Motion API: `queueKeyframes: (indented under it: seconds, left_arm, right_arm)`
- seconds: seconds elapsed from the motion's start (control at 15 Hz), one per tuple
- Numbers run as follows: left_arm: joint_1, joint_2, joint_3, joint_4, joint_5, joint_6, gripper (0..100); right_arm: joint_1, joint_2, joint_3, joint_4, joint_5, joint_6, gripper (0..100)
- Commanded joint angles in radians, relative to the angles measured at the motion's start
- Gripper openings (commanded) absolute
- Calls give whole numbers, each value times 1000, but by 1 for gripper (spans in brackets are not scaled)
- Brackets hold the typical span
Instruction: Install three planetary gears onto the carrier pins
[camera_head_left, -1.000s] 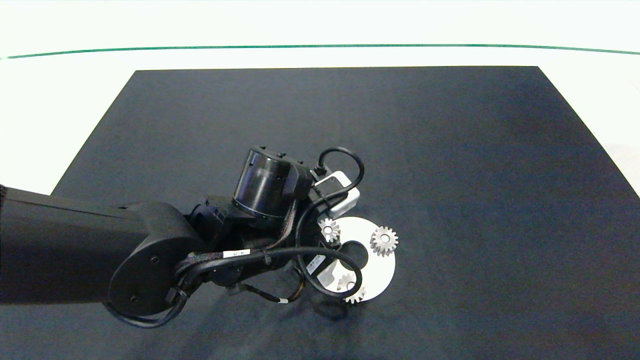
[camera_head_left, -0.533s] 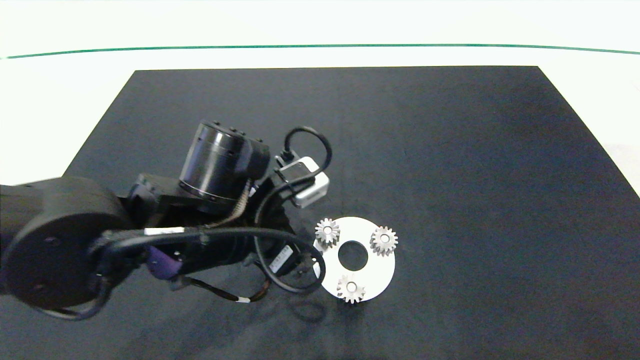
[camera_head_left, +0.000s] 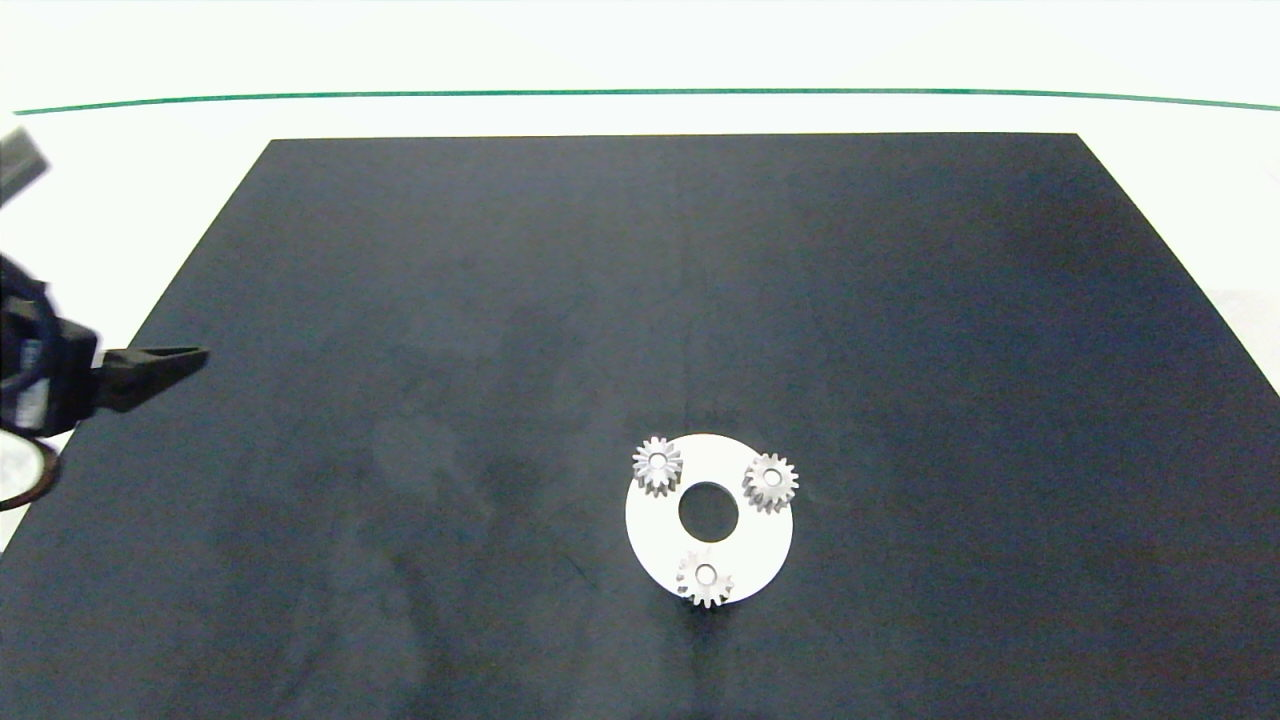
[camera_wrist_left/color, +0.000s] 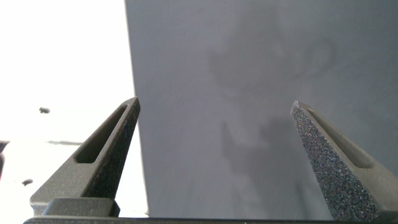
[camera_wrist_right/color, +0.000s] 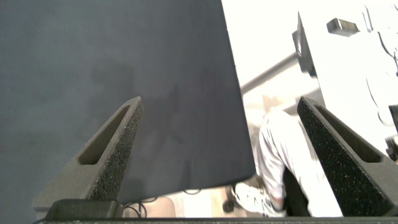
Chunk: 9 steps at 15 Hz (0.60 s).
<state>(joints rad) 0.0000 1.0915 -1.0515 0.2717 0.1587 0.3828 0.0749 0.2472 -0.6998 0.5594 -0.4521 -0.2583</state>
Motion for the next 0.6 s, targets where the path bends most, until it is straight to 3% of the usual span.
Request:
queueKeyframes:
  seconds: [0.07, 0.27, 0.4, 0.47, 0.6]
  left_arm:
    - [133, -558, 271, 37, -54, -53, 100]
    - [120, -814, 386, 127, -56, -56, 100]
    - [54, -946, 458, 175, -56, -88, 100]
    - [28, -990, 498, 175, -56, -97, 100]
    - [6, -1072, 588, 172, -59, -117, 100]
  right_arm:
    - [-52, -200, 98, 36, 1, -9, 100]
    - [-76, -244, 148, 36, 36, 22, 100]
    - [-76, -243, 169, 20, 53, 24, 100]
    - [-76, -243, 177, 20, 78, 24, 100]
    - [-76, -243, 212, 11, 95, 25, 100]
